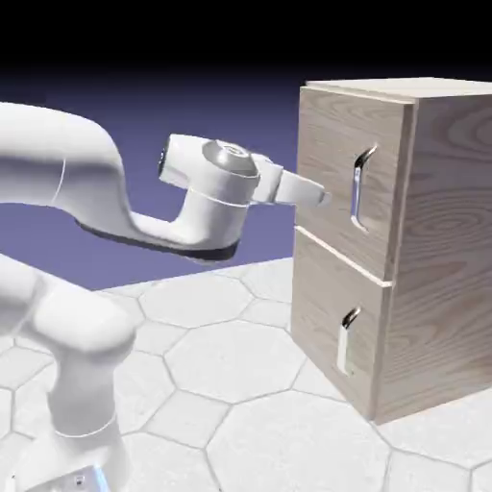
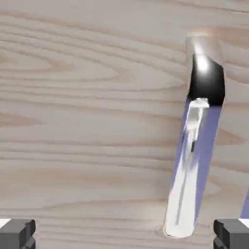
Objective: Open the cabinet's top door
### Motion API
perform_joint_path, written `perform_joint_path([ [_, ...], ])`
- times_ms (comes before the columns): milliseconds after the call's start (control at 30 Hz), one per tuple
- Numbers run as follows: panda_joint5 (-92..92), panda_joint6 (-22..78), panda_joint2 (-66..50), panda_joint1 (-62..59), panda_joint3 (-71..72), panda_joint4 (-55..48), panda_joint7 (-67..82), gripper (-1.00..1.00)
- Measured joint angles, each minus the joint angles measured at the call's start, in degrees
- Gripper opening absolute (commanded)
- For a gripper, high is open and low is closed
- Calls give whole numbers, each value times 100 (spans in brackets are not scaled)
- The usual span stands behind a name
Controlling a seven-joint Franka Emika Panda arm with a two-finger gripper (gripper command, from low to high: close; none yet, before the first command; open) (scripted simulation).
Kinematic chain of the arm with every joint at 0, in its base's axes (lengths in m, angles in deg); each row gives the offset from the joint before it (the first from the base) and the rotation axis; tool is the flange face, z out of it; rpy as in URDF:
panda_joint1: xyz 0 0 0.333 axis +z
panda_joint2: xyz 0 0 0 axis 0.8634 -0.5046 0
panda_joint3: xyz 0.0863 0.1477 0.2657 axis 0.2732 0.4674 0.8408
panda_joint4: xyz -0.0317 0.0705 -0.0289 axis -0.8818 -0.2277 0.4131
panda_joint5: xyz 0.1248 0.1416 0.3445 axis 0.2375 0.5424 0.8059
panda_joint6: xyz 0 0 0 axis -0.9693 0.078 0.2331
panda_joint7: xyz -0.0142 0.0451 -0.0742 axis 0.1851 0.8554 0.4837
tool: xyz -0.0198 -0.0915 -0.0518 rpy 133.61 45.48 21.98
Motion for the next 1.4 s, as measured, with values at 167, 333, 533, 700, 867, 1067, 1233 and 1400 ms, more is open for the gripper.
perform_joint_path([
  [167,-1246,117,193,362,-400,-105,-952,0],
  [333,-2492,234,386,724,-801,-210,-1904,0],
  [533,-3987,374,618,1158,-1282,-337,-3046,0],
  [700,-4490,507,454,1688,-1669,-675,-3437,0],
  [867,-4638,641,139,2267,-2031,-1099,-3558,-100],
  [1067,-3755,1265,55,1028,-845,-258,-3558,-100],
  [1233,-2957,1636,84,101,193,280,-3559,-100],
  [1400,-2125,1872,180,-730,1230,682,-3559,-100],
])
